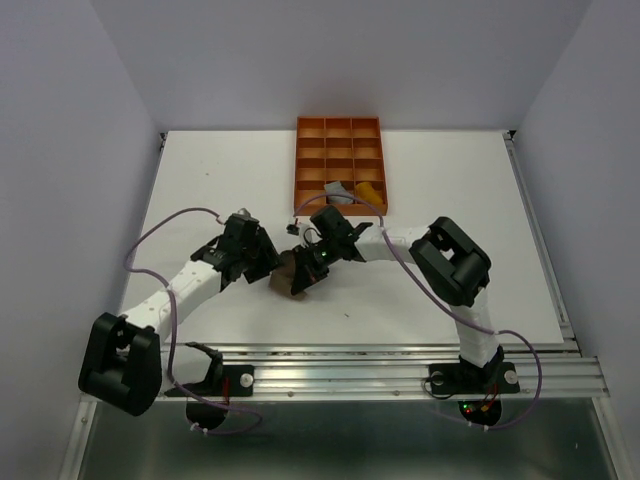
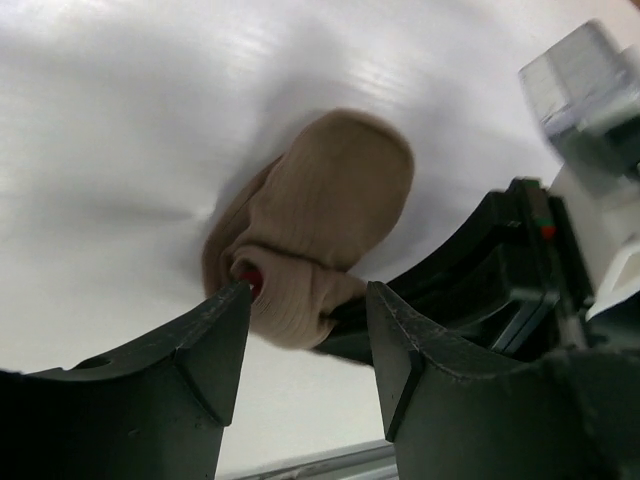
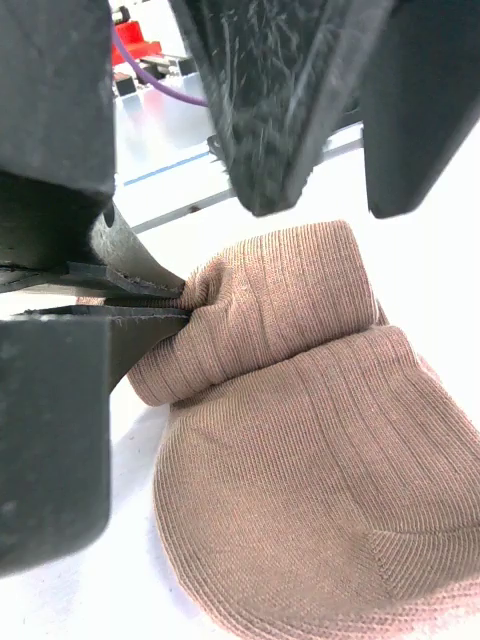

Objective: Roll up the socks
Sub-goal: Roll the sock at the center of the board.

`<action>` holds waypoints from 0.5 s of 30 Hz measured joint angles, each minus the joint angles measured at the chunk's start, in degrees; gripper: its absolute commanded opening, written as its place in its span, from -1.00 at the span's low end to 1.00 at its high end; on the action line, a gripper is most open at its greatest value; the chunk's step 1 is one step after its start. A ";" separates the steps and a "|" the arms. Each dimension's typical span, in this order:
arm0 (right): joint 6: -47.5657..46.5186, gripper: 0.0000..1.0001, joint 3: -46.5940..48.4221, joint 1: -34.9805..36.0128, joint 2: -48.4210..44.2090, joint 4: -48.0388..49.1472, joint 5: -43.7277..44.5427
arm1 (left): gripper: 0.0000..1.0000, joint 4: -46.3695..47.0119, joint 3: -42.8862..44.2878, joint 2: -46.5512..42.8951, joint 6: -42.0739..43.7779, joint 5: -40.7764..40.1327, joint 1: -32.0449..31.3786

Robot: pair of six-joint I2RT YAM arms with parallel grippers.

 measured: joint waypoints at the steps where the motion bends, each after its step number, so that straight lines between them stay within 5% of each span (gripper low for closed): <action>1: 0.15 -0.99 0.28 0.00 0.07 -0.39 0.00 | 0.23 -1.20 -1.38 -2.19 -0.57 -0.42 0.07; 4: 0.59 -0.99 1.70 0.00 0.52 -2.56 0.02 | 0.47 -3.43 -4.61 -6.45 -1.66 -1.11 0.22; 15: 1.53 -0.99 7.85 -0.02 3.63 -10.80 -1.44 | 0.53 -2.93 -13.27 -13.79 -5.05 2.60 0.48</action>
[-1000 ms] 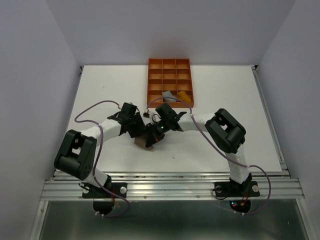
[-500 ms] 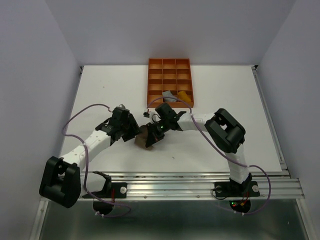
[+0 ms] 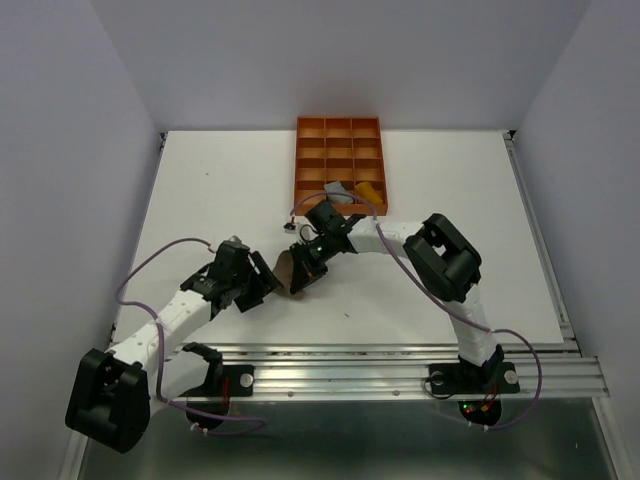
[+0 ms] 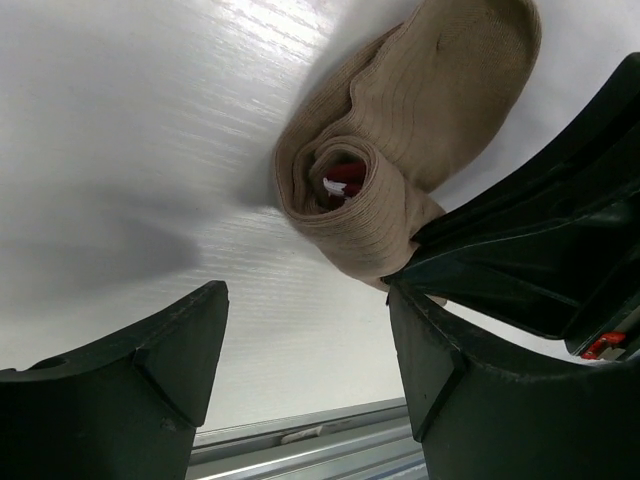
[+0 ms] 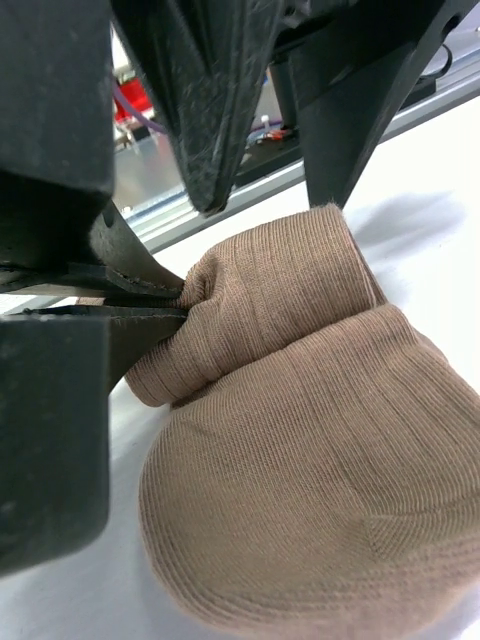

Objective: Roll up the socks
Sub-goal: Roll the sock at the center of the board.

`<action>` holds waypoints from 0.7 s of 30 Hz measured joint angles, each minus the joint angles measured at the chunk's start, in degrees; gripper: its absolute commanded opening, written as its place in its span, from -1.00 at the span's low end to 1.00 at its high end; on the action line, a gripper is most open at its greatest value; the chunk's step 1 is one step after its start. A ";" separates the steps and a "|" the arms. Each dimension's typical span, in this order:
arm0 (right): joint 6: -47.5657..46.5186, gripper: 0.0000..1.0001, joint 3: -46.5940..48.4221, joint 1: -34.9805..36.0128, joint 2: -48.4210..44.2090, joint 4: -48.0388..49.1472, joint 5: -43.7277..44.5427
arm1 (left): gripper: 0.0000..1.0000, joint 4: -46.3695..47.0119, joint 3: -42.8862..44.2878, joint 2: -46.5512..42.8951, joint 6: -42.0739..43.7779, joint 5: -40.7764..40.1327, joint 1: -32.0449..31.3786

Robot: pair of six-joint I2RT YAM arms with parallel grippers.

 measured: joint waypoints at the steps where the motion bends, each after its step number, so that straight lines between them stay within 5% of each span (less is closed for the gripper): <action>1: 0.22 -0.99 0.74 0.00 0.44 -0.87 -0.28 | 0.53 0.48 -0.35 0.00 -0.17 0.24 0.00; 16: -2.49 -0.99 9.42 -0.22 4.85 -12.24 -2.01 | 0.38 13.00 -2.84 7.58 -2.95 3.28 0.61; 21: -4.22 -0.90 11.34 -0.22 5.77 -14.71 -2.45 | -0.43 15.87 -2.84 9.68 -3.37 3.43 1.03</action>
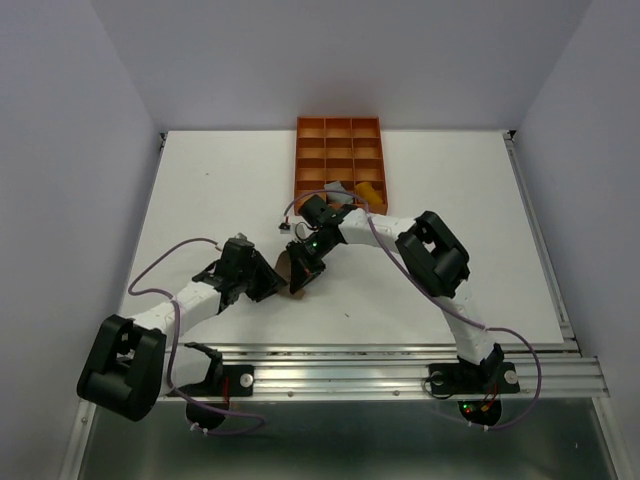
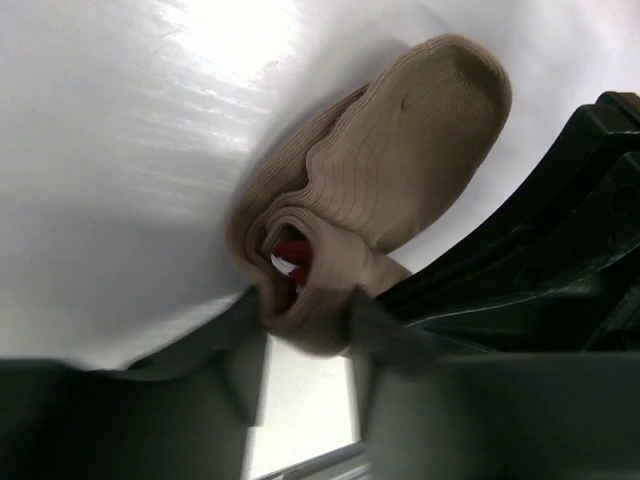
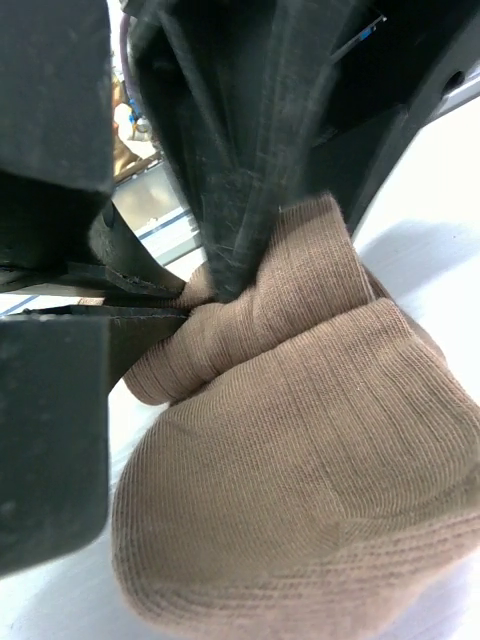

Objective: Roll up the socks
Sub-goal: Roll the sock at the center of the board.

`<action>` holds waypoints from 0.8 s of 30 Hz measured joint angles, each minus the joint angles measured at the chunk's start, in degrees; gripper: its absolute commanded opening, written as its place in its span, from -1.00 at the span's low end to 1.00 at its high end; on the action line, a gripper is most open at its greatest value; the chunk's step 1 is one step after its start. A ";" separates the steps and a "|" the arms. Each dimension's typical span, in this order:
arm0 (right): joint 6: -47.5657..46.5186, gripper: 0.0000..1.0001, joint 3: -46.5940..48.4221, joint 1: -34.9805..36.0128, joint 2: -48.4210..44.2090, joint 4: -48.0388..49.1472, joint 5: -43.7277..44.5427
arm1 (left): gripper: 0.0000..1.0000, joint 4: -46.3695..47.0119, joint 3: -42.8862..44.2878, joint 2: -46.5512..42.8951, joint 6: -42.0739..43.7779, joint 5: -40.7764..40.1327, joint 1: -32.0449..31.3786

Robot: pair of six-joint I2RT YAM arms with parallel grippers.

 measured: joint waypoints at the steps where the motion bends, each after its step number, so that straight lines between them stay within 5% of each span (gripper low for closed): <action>1: -0.20 -0.90 0.20 0.00 0.07 -0.28 0.00 | -0.54 0.17 0.00 0.26 -0.37 0.02 0.02; 4: -0.72 -0.83 0.83 0.02 0.31 -1.01 0.04 | -0.94 1.60 0.02 1.38 -0.37 0.76 0.35; 5: -0.92 -0.61 1.03 0.02 0.37 -1.27 0.07 | -1.00 2.05 0.09 1.81 -0.26 1.20 0.37; 12: -5.14 -0.05 2.32 -0.04 -0.92 -3.69 2.40 | -1.00 2.80 2.64 6.19 -0.79 2.95 0.74; 24: -18.25 0.12 -20.31 0.83 -24.52 12.85 14.14 | -1.00 -4.57 11.52 14.27 0.87 6.62 1.95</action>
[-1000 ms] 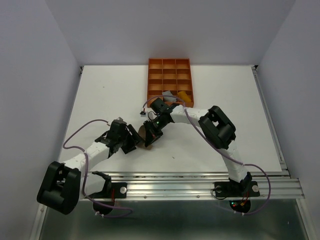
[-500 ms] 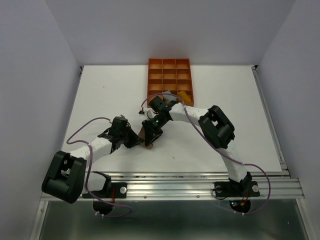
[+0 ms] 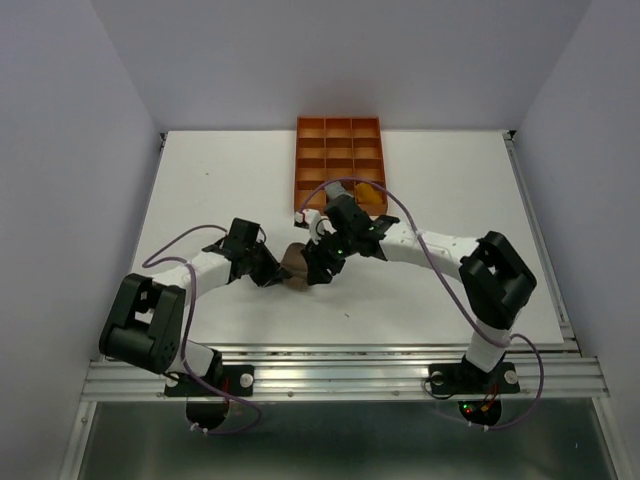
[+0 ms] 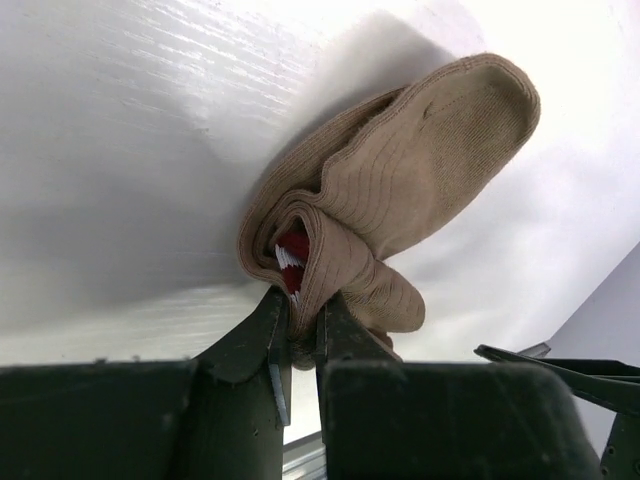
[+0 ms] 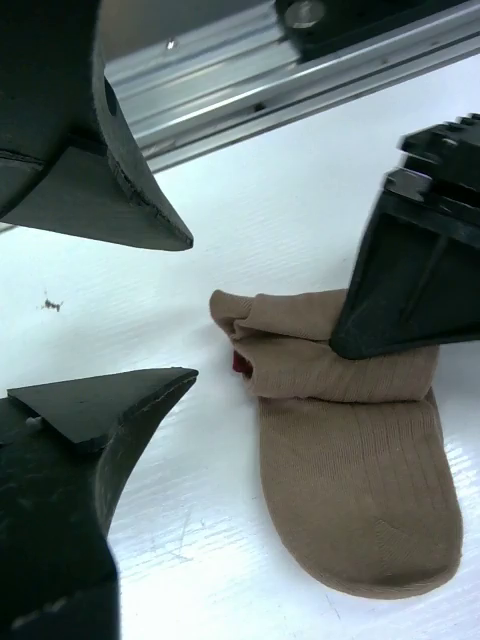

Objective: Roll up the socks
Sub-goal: Roll the sock at the center of the board.

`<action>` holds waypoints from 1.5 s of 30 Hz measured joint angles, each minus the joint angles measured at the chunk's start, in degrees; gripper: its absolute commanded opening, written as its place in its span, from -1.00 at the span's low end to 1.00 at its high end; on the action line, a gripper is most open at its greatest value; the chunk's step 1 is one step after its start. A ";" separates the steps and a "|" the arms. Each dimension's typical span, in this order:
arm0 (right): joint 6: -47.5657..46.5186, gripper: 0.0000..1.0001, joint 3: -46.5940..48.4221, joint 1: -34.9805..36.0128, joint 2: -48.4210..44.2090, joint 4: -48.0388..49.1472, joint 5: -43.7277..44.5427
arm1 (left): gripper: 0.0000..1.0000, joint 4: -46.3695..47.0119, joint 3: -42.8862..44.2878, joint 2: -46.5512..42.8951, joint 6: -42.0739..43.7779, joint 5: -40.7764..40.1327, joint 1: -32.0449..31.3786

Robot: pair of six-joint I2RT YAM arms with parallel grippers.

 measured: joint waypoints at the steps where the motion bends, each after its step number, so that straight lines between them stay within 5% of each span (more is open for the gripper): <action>1: -0.79 0.13 -2.25 0.24 -1.57 1.75 0.87 | -1.00 -0.31 0.22 0.22 0.26 0.48 0.17; 13: -12.66 0.14 -12.22 11.74 -5.90 17.29 15.93 | -1.00 -14.56 7.72 4.59 4.55 4.46 0.68; 28: -18.21 0.11 -8.96 17.73 -3.04 15.80 22.80 | -1.00 -30.40 15.21 9.75 8.22 3.58 0.68; 45: -18.38 0.03 -7.48 23.26 2.16 15.91 33.20 | -1.00 -33.46 16.59 11.65 8.26 4.22 0.70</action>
